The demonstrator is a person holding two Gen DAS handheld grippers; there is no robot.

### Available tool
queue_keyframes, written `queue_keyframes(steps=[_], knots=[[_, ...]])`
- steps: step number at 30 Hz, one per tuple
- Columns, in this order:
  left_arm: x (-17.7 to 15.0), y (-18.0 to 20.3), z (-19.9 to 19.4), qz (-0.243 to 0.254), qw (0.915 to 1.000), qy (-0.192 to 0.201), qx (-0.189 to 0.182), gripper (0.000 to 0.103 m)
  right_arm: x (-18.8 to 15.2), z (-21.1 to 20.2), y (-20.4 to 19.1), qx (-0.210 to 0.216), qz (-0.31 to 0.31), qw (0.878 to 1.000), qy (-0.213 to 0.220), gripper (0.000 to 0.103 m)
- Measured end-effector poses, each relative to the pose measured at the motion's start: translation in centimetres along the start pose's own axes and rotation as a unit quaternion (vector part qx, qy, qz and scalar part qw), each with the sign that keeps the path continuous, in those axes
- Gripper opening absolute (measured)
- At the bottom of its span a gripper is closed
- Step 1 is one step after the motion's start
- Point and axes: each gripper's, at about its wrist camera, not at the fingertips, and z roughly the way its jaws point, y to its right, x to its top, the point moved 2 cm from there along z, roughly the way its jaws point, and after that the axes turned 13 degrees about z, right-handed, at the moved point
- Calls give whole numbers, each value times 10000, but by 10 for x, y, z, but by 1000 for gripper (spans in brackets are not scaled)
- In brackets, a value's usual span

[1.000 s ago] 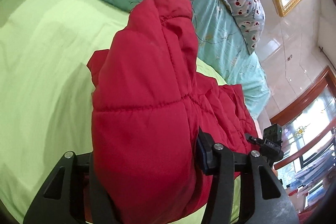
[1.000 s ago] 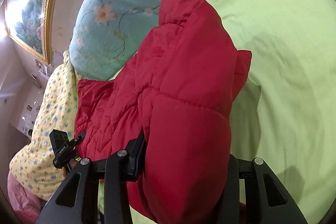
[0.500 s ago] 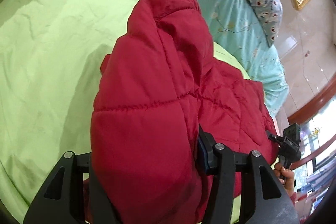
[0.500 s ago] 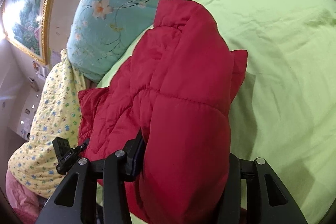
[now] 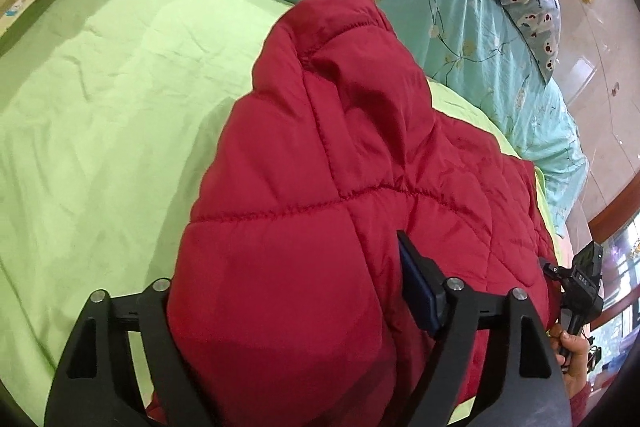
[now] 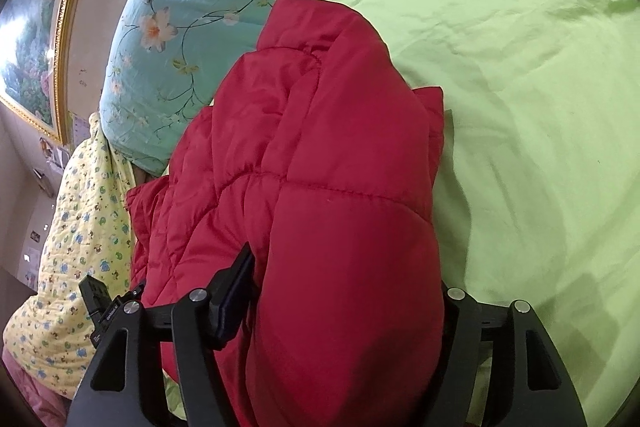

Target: Fold large clothes

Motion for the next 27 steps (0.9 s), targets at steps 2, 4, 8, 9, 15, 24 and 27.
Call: queue_keyframes(steps=[2, 4, 8, 9, 15, 24, 27], knots=[[1, 0, -10, 1, 10000, 90, 33, 81, -1, -1, 0, -55, -6, 10000, 31, 72], [4, 0, -20, -36, 9997, 227, 119, 82, -1, -2, 0, -95, -30, 9999, 51, 73], [4, -8, -42, -169, 9965, 515, 629, 83, 0, -2, 2, -121, -15, 9999, 75, 75], [4, -11, -47, -204, 9952, 592, 751, 83, 0, -2, 1, -148, -29, 9998, 92, 75], [2, -12, -61, -210, 9958, 705, 541, 83, -1, -6, -5, -321, -111, 9992, 189, 79], [-3, 36, -64, 484, 9968, 618, 163, 83, -4, -23, -16, -676, -361, 9961, 432, 79], [-5, 53, -63, 719, 9956, 595, 81, 83, -6, -33, -20, -761, -415, 9945, 589, 79]])
